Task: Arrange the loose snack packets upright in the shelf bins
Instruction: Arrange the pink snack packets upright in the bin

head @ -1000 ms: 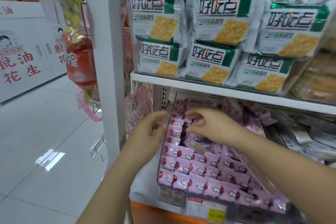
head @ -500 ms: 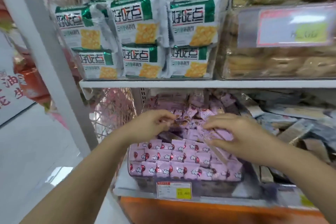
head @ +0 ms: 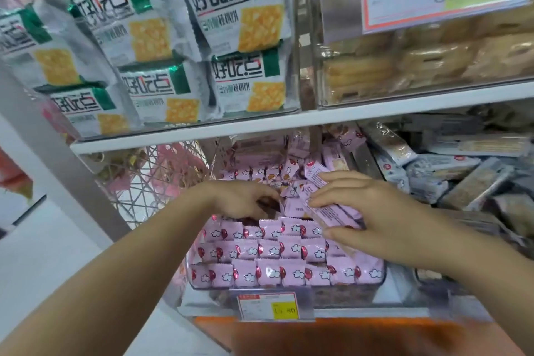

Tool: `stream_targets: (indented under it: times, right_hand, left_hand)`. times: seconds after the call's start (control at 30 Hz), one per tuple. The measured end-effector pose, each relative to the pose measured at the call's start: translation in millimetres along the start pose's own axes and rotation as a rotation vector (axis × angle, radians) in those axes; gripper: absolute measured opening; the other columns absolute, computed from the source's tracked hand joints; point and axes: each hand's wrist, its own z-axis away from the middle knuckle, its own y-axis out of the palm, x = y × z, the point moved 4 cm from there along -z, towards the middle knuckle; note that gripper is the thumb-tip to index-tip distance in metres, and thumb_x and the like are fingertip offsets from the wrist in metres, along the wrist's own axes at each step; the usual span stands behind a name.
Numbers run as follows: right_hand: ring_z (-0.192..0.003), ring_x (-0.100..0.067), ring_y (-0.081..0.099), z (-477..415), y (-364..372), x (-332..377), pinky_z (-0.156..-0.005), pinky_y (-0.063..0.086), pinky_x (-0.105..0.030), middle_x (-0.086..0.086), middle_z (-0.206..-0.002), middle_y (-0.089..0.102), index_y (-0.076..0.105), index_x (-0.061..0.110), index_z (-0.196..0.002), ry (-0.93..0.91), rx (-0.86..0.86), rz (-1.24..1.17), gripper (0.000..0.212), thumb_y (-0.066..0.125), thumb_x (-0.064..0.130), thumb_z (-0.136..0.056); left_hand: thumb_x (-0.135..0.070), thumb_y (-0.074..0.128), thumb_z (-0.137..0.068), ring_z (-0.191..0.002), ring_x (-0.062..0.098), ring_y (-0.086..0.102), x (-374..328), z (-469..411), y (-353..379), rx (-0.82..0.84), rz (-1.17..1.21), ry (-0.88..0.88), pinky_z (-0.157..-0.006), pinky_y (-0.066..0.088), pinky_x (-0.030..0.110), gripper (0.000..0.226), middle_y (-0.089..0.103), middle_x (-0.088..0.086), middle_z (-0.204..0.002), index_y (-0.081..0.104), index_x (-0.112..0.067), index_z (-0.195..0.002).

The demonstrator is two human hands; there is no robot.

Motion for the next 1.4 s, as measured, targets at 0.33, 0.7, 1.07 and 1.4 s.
stream_targets:
  times: [0.33,0.7,1.07,1.4]
  right_hand:
    - [-0.131,0.014,0.020,0,1,1,-0.106,0.007,-0.002,0.031,-0.119,0.047,0.058,0.036,-0.123,-0.016,-0.013,0.018,0.041,0.064,0.045,-0.084]
    - [-0.131,0.013,0.019,-1,3,2,-0.106,0.007,-0.003,0.032,-0.119,0.046,0.056,0.038,-0.124,0.012,0.007,0.022,0.041,0.063,0.046,-0.084]
    - [-0.127,0.017,0.017,1,2,3,-0.101,0.002,0.003,0.031,-0.119,0.046,0.057,0.035,-0.124,-0.008,-0.007,-0.013,0.040,0.065,0.041,-0.085]
    - [-0.127,0.015,0.021,-1,3,2,-0.104,0.005,0.001,0.032,-0.116,0.048,0.061,0.034,-0.120,-0.018,-0.021,0.007,0.040,0.067,0.043,-0.082]
  left_hand:
    - [-0.005,0.059,-0.091,-0.089,0.002,0.055,8,10,1,-0.172,0.146,0.061,-0.065,0.040,0.001,0.046,0.056,-0.009,-0.111,0.048,-0.021,-0.133]
    - [-0.013,0.070,-0.084,-0.087,0.006,0.056,11,16,-8,-0.568,-0.077,0.037,-0.077,0.044,0.014,0.041,0.063,-0.003,-0.106,0.060,-0.020,-0.123]
    - [-0.017,0.068,-0.086,-0.094,0.004,0.060,7,11,-7,-0.229,-0.203,0.093,-0.078,0.046,0.021,0.036,0.067,-0.014,-0.109,0.063,-0.027,-0.120]
    - [-0.014,0.062,-0.091,-0.071,0.000,0.043,10,-10,-1,-0.186,-0.368,0.168,-0.055,0.029,-0.003,0.030,0.048,-0.015,-0.084,0.061,-0.020,-0.120]
